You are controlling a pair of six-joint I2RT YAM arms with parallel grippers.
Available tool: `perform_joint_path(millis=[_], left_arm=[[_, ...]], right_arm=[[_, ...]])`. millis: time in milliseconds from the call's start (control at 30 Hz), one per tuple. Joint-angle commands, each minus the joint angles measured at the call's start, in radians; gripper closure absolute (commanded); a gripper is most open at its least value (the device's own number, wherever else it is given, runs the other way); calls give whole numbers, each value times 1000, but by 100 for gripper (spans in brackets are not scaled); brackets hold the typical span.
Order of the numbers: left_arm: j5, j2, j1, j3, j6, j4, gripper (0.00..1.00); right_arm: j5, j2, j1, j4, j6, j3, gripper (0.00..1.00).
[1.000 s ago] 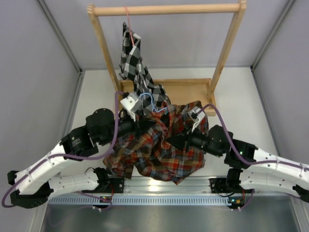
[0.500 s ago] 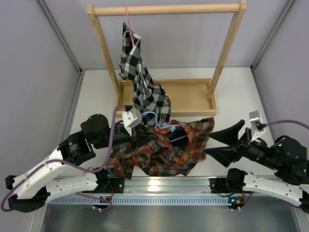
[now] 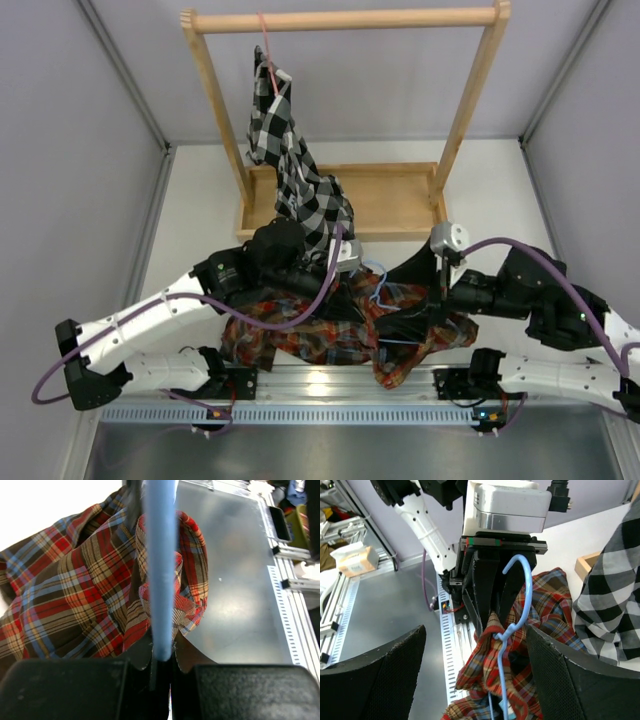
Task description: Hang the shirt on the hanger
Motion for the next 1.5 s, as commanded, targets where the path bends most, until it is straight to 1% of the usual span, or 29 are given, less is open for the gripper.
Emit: perform_joint_path(millis=[0, 167, 200, 233, 267, 300, 367, 400, 467, 500, 633, 667, 700, 767, 800, 833, 867, 933, 967, 1000, 1033, 1067, 1133, 1167, 1233, 1267, 1333, 1400, 1467], left_arm=[[123, -2, -9, 60, 25, 74, 100], [158, 12, -20, 47, 26, 98, 100], [164, 14, -21, 46, 28, 100, 100], [171, 17, -23, 46, 31, 101, 100], [180, 20, -26, 44, 32, 101, 100], [180, 18, -27, 44, 34, 100, 100], [183, 21, -29, 44, 37, 100, 100], [184, 21, -29, 43, 38, 100, 100], [187, 21, -30, 43, 45, 101, 100], [187, 18, -30, 43, 45, 101, 100], [154, 0, -30, 40, 48, 100, 100], [152, -5, -30, 38, 51, 101, 100], [142, -11, -30, 37, 54, 101, 100], [128, -31, -30, 34, 61, 100, 100], [116, -40, -30, 27, 67, 101, 96], [62, -60, -30, 23, 68, 100, 81], [21, -71, -30, 20, 65, 100, 48], [-99, -109, -30, 3, 61, 100, 30], [-139, -124, -30, -2, 60, 97, 4], [-189, -141, -30, -8, 54, 92, 2], [-240, -181, -30, -19, 48, 89, 2], [-359, -202, -30, -23, 43, 86, 2], [-494, -271, -32, -31, 12, 81, 2], [-594, -290, -30, -31, 8, 65, 2], [-667, -362, -30, -39, 6, 54, 2], [-769, -386, -30, -63, 8, 48, 2], [-872, -463, -30, -135, 6, 43, 2], [-984, -506, -30, -187, -9, 39, 2], [-1001, -545, -32, -235, -27, 39, 4]], right_arm=[[-53, 24, 15, 88, -30, 26, 23], [-54, 12, 15, 166, -9, -36, 27], [-66, 12, 13, 172, -8, -42, 30], [-71, 12, 13, 186, -7, -50, 31], [-77, 12, 13, 195, -2, -54, 34], [-95, 12, 13, 205, -1, -57, 40], [-111, 18, 13, 232, 10, -66, 44], [-121, 23, 13, 238, 14, -66, 52], [-125, 34, 13, 254, 21, -66, 66], [-125, 37, 13, 255, 22, -65, 81], [-126, 47, 13, 255, 24, -70, 82], [-122, 47, 13, 255, 19, -73, 87], [-114, 44, 13, 254, 19, -77, 100], [-100, 37, 13, 255, 7, -82, 100], [-89, 31, 13, 255, 2, -86, 100], [-73, 26, 13, 255, 1, -86, 100], [-41, 15, 13, 255, -1, -85, 100], [1, -2, 13, 252, -8, -79, 100], [41, -20, 13, 246, -15, -76, 100], [62, -29, 13, 237, -19, -67, 100], [88, -44, 13, 211, -31, -59, 100], [125, -48, 13, 193, -38, -51, 100], [153, -58, 13, 141, -54, -28, 100], [174, -72, 13, 128, -58, -24, 100], [216, -91, 13, 94, -62, -4, 100], [243, -97, 13, 82, -64, 6, 100], [263, -112, 13, 44, -62, 42, 100], [270, -118, 13, 18, -59, 91, 100], [289, -115, 15, -19, -50, 125, 100]])
